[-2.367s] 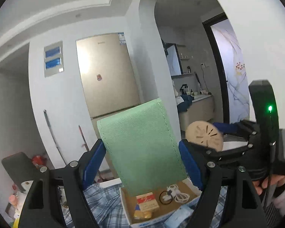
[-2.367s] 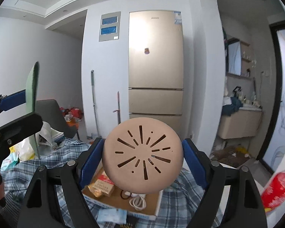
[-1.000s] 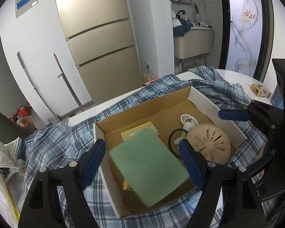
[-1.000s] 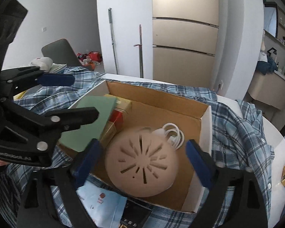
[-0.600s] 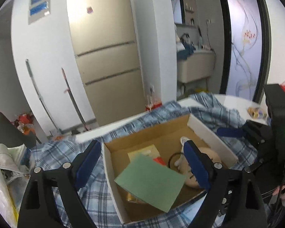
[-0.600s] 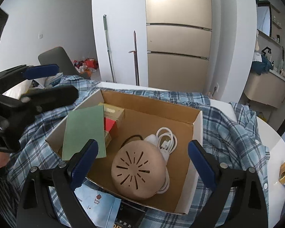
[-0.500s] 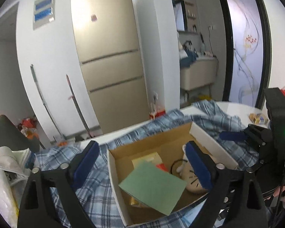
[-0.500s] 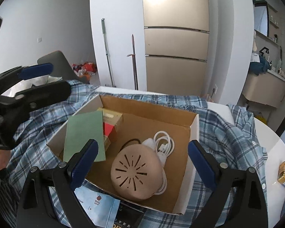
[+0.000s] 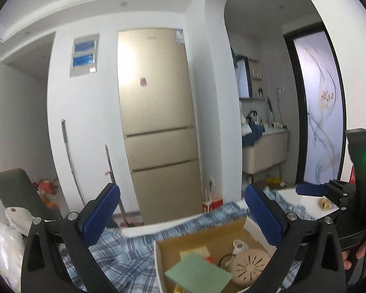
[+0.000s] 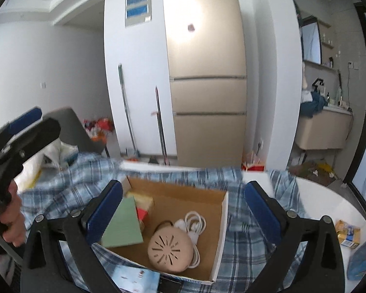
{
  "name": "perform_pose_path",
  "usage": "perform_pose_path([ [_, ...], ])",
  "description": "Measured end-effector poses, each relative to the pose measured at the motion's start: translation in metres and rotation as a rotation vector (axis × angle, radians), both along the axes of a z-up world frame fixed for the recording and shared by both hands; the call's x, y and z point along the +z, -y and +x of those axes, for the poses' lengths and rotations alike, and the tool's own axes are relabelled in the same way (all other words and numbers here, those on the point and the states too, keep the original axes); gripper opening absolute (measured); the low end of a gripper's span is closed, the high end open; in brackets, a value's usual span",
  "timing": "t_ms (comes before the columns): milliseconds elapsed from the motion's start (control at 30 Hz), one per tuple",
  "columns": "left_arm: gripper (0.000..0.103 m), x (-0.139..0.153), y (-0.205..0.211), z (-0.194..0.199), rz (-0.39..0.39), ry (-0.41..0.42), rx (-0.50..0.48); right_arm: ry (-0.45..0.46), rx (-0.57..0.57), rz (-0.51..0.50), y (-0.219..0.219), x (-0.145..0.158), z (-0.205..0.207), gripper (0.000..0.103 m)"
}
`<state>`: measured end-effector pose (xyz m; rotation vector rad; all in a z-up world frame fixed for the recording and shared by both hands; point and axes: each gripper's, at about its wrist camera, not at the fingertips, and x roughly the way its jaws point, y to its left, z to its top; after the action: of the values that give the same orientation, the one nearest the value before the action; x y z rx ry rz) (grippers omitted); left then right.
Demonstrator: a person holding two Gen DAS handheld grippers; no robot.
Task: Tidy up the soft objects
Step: 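Lift both tools away from the box back over the table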
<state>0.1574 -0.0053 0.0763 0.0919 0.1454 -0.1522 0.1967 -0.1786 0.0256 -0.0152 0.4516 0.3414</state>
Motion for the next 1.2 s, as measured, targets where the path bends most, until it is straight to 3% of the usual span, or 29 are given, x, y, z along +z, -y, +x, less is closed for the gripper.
perform_pose_path([
  [200, 0.103, 0.025, 0.005, -0.040, 0.028, 0.079, 0.024, 0.091, -0.017, 0.034, 0.007, 0.038, -0.031, 0.102],
  [300, 0.103, 0.033, 0.010, -0.069, 0.033, 0.117, 0.055, 0.158, -0.080, 0.052, 0.013, 0.056, -0.052, 0.102],
  [400, 0.103, 0.036, 0.011, -0.097, 0.017, 0.134, 0.062, 0.188, -0.086, 0.085, 0.017, 0.067, -0.070, 0.102],
  [533, 0.103, 0.034, 0.013, -0.123, -0.002, 0.138, 0.047, 0.246, -0.088, 0.048, 0.015, 0.071, -0.098, 0.102],
  [867, 0.103, -0.005, 0.024, -0.154, -0.032, 0.157, 0.088, 0.302, -0.125, 0.001, 0.014, 0.025, -0.126, 0.102],
  [1200, 0.103, -0.063, 0.014, -0.124, -0.021, 0.000, 0.099, 0.199, -0.173, 0.017, 0.031, -0.031, -0.109, 0.102],
])
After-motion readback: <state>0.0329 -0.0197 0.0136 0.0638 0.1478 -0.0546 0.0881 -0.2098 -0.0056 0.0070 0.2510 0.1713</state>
